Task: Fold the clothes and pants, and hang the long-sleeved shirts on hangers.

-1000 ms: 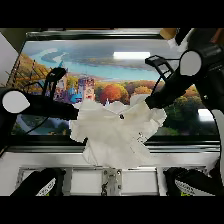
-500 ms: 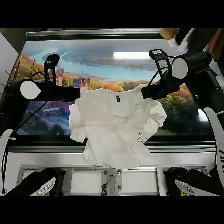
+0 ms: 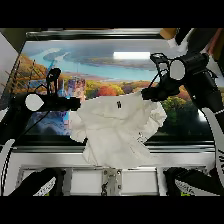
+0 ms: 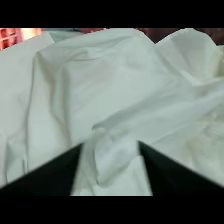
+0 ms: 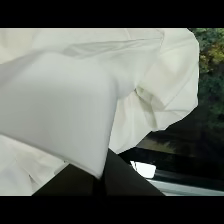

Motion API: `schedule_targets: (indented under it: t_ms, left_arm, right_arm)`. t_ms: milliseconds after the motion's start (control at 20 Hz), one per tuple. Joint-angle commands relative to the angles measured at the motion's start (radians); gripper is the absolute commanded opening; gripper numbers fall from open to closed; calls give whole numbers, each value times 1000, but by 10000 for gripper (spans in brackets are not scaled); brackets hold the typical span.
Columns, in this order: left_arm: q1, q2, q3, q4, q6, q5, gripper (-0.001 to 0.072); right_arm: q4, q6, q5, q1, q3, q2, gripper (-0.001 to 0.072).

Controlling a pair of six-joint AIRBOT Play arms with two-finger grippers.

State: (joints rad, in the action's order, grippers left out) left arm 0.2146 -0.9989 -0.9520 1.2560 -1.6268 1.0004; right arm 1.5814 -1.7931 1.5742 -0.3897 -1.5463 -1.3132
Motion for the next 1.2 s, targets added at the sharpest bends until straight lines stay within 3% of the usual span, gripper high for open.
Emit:
schedule_targets:
  t_ms: [0, 250, 450, 800, 1150]
  left_arm:
    - [0, 48, 15, -100, 32, -10, 576]
    - [-27, 76, -74, -121, 107, 31, 577]
    - [-173, 4, -220, -113, 164, 98, 577]
    - [-399, -269, -468, 284, 161, 172, 577]
    - [-548, -539, -498, 440, 134, 28, 576]
  right_arm:
    - [-33, -3, 1, 0, 1, -1, 14]
    - [-34, -2, 1, 0, 1, -1, 15]
    - [-34, -2, 1, 0, 1, -1, 16]
    - [-34, -2, 1, 0, 1, -3, 16]
    - [-34, -2, 1, 0, 1, -3, 15]
